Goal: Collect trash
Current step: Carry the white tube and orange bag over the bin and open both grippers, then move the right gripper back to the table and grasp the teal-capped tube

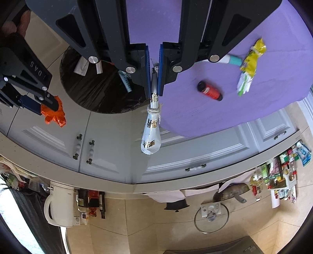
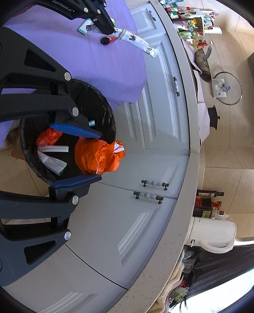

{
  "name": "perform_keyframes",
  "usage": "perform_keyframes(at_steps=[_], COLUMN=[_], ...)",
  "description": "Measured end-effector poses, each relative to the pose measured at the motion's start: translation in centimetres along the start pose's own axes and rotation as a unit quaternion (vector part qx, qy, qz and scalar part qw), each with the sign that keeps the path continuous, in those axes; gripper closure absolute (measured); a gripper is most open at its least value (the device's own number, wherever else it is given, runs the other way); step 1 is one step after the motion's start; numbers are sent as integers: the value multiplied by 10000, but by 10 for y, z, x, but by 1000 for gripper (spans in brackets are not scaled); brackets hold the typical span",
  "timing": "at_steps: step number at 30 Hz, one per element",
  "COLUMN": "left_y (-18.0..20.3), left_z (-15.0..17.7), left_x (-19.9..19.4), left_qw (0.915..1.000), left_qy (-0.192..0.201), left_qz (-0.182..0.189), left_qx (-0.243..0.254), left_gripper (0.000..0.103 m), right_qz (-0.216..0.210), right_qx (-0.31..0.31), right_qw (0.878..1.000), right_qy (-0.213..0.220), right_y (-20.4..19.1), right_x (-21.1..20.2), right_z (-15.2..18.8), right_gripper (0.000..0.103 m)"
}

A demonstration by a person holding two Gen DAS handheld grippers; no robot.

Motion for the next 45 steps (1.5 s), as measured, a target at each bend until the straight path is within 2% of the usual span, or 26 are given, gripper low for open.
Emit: perform_keyframes(at_steps=[7,8,9,10,11,12,14,16,22,32,38,45], left_y=[24,31,36,40,40,38,32,25,-8,-89,-142,-202], left_z=[-12,-12,-12,-10,-8,-6,-2,1,11,34,55,78], left_x=[17,24,29,36,40,43,44,41,29,10,0,-8], left_qw=[9999,9997,9995,9993,9991,9990,9988,9990,9987,9945,9879,9762], left_qy=[0,-31,-86,-201,-287,-368,-459,-452,-479,-532,-699,-867], left_qz=[164,174,152,120,112,106,105,39,-162,-837,-1259,-1779], left_qx=[42,177,246,297,274,220,92,55,-99,-330,-578,-886], left_gripper=[94,93,86,74,69,65,64,56,53,50,50,50], right_qz=[100,134,178,209,242,247,225,172,-146,-907,-1347,-1792], right_qx=[35,43,54,64,81,101,108,71,-90,-446,-823,-1198], right_qw=[9999,9999,9998,9998,9997,9996,9997,9998,9998,9946,9867,9746], right_qy=[114,90,54,34,-6,-23,-13,-44,-111,-243,-391,-600], right_y=[12,15,17,19,21,21,19,13,-20,-99,-154,-211], right_x=[12,17,22,24,27,27,26,26,25,21,21,26], right_z=[-9,-10,-10,-10,-9,-9,-8,-7,-3,2,8,15], right_gripper=[65,60,56,55,55,55,54,54,54,54,54,54])
Point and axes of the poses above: each gripper's, at about its wrist camera, not at the fingertips, and x roughly the way its jaws point, y to its right, z to its underside, the point moved 4 cm from there along x, roughly the way its jaws point, and after that the axes turned 12 degrees about -z, right-handed, at the moved point
